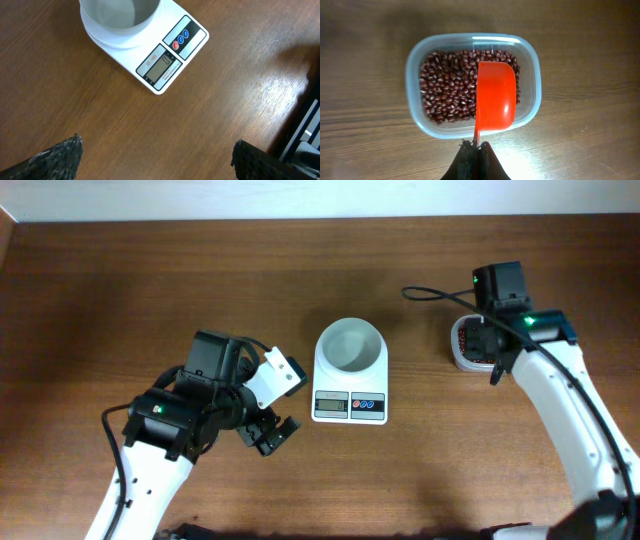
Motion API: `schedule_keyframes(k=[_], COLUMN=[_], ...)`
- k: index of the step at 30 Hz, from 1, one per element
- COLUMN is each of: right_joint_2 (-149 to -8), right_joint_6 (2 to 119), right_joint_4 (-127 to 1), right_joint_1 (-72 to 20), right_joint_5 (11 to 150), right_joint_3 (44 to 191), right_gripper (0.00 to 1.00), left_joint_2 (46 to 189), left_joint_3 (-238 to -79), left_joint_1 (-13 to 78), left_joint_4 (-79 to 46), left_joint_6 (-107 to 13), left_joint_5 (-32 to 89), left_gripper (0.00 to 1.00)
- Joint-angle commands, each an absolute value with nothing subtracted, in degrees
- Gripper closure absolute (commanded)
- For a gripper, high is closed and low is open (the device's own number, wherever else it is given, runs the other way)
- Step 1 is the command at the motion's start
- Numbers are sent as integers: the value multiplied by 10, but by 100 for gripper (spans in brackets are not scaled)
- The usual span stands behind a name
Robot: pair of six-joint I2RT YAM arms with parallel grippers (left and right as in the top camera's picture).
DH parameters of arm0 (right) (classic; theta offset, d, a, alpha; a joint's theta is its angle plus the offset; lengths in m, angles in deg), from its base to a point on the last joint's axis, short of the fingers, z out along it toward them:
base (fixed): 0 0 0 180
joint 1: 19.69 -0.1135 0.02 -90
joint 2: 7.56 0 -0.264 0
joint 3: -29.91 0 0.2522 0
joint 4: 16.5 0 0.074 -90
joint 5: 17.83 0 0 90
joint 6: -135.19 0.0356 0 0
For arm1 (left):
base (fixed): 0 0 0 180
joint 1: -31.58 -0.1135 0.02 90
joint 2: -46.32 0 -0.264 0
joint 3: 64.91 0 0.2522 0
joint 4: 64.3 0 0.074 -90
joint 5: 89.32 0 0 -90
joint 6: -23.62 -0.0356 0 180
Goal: Scoop and weigh 50g on scale
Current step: 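Lower the scoop with the right gripper into the red bean tub, then lower the orange scoop with the right gripper into the red bean tub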
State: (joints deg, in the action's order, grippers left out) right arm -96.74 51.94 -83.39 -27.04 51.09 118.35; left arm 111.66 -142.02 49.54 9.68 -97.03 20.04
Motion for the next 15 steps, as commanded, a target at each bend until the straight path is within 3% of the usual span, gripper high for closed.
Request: schedule_keyframes(k=[1,15], right_joint_2=[-1004,-1092], right_joint_6=[496,419], right_joint_4=[-827,-788], right_joint_1=[-235,-150], right_joint_5=[491,589], right_joint_3=[1193,1193], right_gripper=[96,96], left_joint_2=[1111,1111], left_joint_3=[-1428,-1428], left_joint_1=[493,493], left_joint_4=[96,96], left_joint_6=[-980,-980], left_joint_5=[208,209], left_gripper=[1,1])
